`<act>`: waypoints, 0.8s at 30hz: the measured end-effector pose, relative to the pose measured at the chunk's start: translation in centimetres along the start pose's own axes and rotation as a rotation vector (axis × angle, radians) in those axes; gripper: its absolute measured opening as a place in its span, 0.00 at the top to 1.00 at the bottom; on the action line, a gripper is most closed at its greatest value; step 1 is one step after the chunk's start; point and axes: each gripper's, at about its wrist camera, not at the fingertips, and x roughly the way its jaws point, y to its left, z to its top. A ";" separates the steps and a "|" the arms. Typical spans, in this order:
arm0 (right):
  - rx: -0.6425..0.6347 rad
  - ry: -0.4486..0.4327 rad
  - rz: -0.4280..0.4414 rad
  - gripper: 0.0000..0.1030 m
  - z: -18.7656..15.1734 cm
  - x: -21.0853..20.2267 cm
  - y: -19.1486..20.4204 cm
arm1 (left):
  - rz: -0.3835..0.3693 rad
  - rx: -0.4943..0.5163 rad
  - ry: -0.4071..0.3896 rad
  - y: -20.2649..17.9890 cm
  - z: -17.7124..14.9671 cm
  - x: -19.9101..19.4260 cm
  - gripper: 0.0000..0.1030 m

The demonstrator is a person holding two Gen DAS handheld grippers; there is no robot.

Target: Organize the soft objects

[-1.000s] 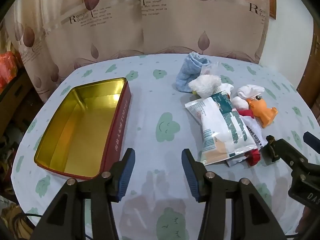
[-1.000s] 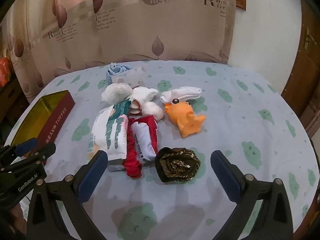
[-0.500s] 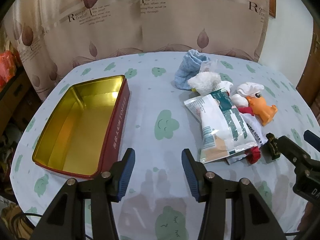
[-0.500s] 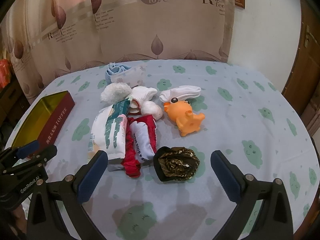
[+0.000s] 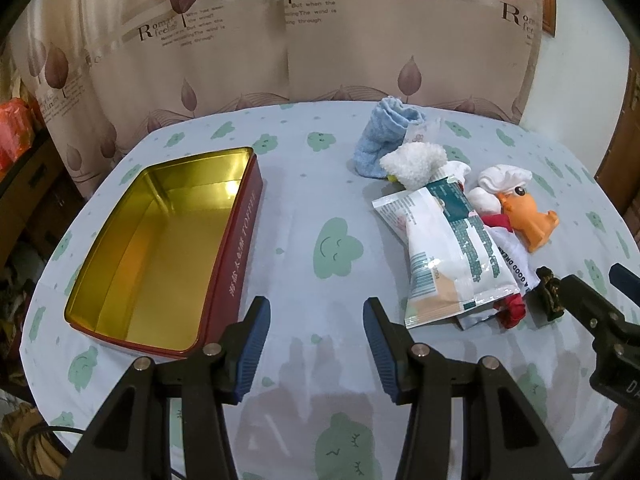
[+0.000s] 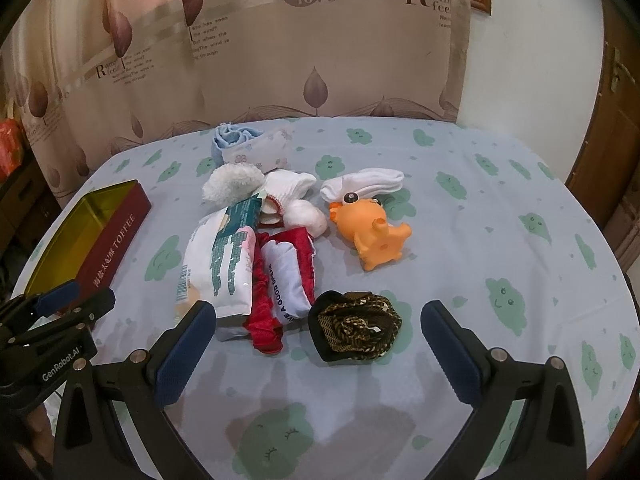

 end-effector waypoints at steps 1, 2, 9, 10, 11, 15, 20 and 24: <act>-0.002 0.001 0.000 0.01 0.0 0.0 0.0 | -0.001 0.001 0.000 0.0 0.0 0.0 0.52; -0.003 -0.001 0.001 0.01 0.0 0.0 0.0 | -0.002 0.004 0.001 -0.1 0.0 0.0 0.52; -0.002 0.002 0.003 0.01 0.0 0.1 0.1 | -0.004 0.008 0.002 -0.1 -0.2 0.0 0.52; 0.000 0.000 -0.001 0.01 0.0 0.1 0.1 | -0.004 0.008 0.002 -0.1 -0.2 0.0 0.52; 0.000 0.001 0.000 0.01 0.0 0.1 0.1 | -0.003 0.010 0.002 -0.1 -0.2 0.0 0.52; 0.004 0.005 0.004 0.01 -0.1 0.2 0.2 | -0.004 0.014 0.003 -0.1 -0.2 0.1 0.52; 0.008 0.010 0.006 0.01 -0.3 0.2 0.3 | -0.003 0.015 0.001 -0.2 -0.3 0.1 0.52; 0.009 0.013 0.009 0.01 -0.3 0.3 0.3 | 0.001 0.015 0.001 -0.1 -0.4 0.1 0.52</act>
